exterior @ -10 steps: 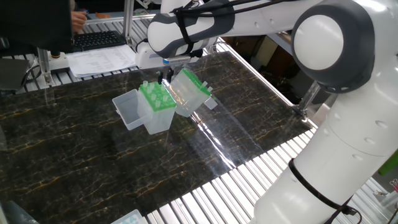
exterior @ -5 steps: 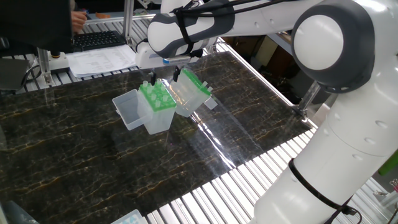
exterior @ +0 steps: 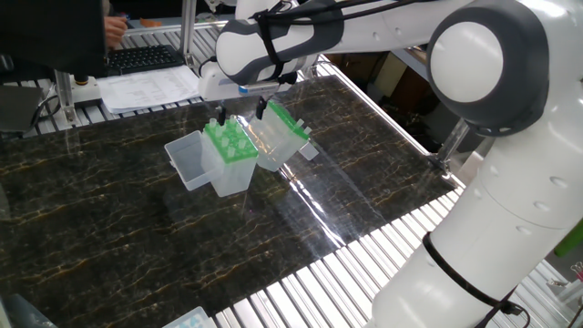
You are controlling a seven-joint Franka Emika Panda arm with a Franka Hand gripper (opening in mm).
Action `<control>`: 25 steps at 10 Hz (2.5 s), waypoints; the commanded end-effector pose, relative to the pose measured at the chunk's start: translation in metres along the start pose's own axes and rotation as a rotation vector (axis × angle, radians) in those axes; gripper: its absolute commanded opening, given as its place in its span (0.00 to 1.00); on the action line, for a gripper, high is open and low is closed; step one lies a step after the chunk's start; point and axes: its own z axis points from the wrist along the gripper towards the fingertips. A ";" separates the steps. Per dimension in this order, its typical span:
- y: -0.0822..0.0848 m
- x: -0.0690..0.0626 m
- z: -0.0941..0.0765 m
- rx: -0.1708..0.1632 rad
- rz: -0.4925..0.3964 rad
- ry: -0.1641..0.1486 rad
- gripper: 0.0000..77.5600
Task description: Transfer all large pipette tips from one holder to another
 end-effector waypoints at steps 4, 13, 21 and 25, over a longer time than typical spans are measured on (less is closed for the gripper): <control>-0.061 -0.028 -0.031 -0.019 -0.084 0.017 1.00; -0.107 -0.044 -0.012 -0.052 -0.186 0.012 1.00; -0.112 -0.048 0.015 -0.098 -0.201 0.001 1.00; -0.116 -0.050 0.025 -0.097 -0.219 -0.005 1.00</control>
